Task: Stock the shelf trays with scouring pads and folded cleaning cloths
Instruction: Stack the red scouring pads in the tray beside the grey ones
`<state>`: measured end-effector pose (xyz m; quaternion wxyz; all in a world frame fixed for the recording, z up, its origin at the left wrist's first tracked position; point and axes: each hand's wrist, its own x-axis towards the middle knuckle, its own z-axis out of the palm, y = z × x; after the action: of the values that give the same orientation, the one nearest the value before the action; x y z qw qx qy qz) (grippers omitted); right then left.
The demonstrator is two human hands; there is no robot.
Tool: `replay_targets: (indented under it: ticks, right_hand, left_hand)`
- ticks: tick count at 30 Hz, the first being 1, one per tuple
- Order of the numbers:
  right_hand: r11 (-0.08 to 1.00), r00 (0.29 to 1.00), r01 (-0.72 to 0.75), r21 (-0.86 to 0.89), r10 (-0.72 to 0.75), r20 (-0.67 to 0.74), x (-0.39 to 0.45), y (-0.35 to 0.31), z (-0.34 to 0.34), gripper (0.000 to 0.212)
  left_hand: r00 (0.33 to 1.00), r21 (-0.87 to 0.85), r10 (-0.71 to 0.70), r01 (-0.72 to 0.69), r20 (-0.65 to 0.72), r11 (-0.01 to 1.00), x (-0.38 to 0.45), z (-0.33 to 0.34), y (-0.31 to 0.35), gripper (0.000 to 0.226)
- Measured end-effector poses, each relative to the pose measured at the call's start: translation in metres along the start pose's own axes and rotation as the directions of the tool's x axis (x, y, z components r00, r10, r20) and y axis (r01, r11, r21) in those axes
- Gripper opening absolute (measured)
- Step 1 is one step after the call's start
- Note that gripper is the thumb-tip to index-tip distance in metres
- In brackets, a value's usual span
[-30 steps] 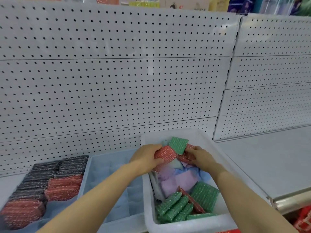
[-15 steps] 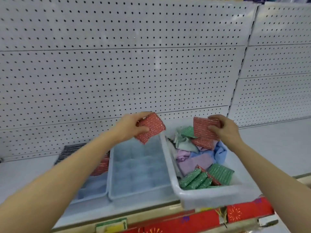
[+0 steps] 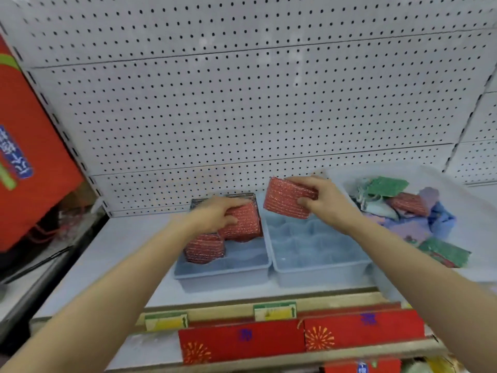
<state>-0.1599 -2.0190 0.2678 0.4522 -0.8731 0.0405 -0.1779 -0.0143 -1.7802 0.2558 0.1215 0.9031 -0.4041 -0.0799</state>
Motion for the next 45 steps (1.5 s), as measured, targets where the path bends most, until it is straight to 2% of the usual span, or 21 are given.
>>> replay_targets:
  ticks: [3, 6, 8, 11, 13, 16, 19, 22, 24, 26, 28, 30, 37, 39, 42, 45]
  right_hand:
    - [1.000, 0.999, -0.024, 0.001, 0.024, 0.040, 0.000, 0.000, 0.027, 0.057]
    - [0.997, 0.996, -0.057, 0.044, 0.054, 0.066, -0.005, 0.001, 0.043, 0.059]
    - [0.996, 0.995, -0.072, 0.052, 0.068, 0.070, -0.010, 0.000, 0.049, 0.059]
    - [0.994, 0.995, -0.077, 0.072, 0.072, 0.071, -0.016, 0.003, 0.055, 0.059]
    - [0.992, 0.994, -0.087, 0.090, 0.081, 0.070, -0.019, 0.006, 0.058, 0.058]
    - [0.991, 0.993, -0.095, 0.095, 0.088, 0.073, -0.021, 0.007, 0.063, 0.057]
    - [0.992, 0.994, -0.088, 0.094, 0.081, 0.074, -0.019, 0.006, 0.069, 0.057]
    - [0.995, 0.994, -0.072, 0.073, 0.066, 0.082, -0.016, 0.006, 0.075, 0.057]
    - [0.995, 0.995, -0.072, 0.069, 0.066, 0.081, -0.014, 0.009, 0.076, 0.056]
    - [0.993, 0.995, -0.080, 0.083, 0.074, 0.069, -0.013, 0.012, 0.076, 0.053]
    - [0.992, 0.995, -0.084, 0.097, 0.079, 0.057, -0.012, 0.014, 0.077, 0.051]
    - [0.990, 0.995, -0.091, 0.109, 0.086, 0.048, -0.011, 0.015, 0.077, 0.049]
    - [0.989, 0.994, -0.101, 0.104, 0.095, 0.059, -0.005, 0.017, 0.083, 0.046]
    - [0.990, 0.994, -0.095, 0.102, 0.089, 0.059, -0.004, 0.016, 0.084, 0.047]
    - [0.992, 0.995, -0.090, 0.084, 0.086, 0.057, -0.002, 0.014, 0.086, 0.049]
    - [0.993, 0.992, -0.092, 0.079, 0.085, 0.089, -0.002, 0.012, 0.089, 0.050]
  left_hand:
    - [0.999, 0.009, 0.039, -0.039, -0.017, 0.999, 0.003, 0.027, -0.005, 0.060]
    - [0.991, -0.002, 0.117, -0.117, -0.062, 0.993, 0.007, 0.050, -0.007, 0.045]
    - [0.980, 0.031, 0.164, -0.162, -0.110, 0.986, 0.009, 0.063, -0.008, 0.038]
    - [0.970, 0.130, 0.218, -0.204, -0.104, 0.970, 0.010, 0.083, -0.016, 0.041]
    - [0.965, 0.138, 0.217, -0.198, -0.143, 0.970, 0.009, 0.092, -0.020, 0.043]
    - [0.948, -0.002, 0.171, -0.178, -0.267, 0.984, 0.008, 0.097, -0.022, 0.045]
    - [0.948, -0.035, 0.117, -0.134, -0.296, 0.990, 0.008, 0.103, -0.020, 0.045]
    - [0.917, 0.191, 0.106, -0.033, -0.386, 0.981, 0.006, 0.108, -0.015, 0.040]
    - [0.884, 0.271, 0.115, 0.014, -0.453, 0.962, 0.006, 0.108, -0.017, 0.047]
    - [0.906, 0.303, 0.115, 0.016, -0.408, 0.953, 0.008, 0.112, -0.025, 0.055]
    - [0.950, 0.312, 0.062, 0.038, -0.305, 0.949, 0.009, 0.115, -0.029, 0.058]
    - [0.963, 0.274, 0.025, 0.051, -0.269, 0.960, 0.010, 0.116, -0.030, 0.059]
    - [0.961, 0.174, 0.021, 0.029, -0.275, 0.984, 0.010, 0.114, -0.033, 0.062]
    - [0.962, 0.081, 0.028, -0.006, -0.271, 0.997, 0.014, 0.113, -0.036, 0.061]
    - [0.949, -0.158, 0.049, -0.103, -0.310, 0.982, 0.011, 0.098, -0.044, 0.054]
    - [0.948, -0.210, 0.040, -0.111, -0.314, 0.971, -0.009, 0.069, -0.063, 0.049]
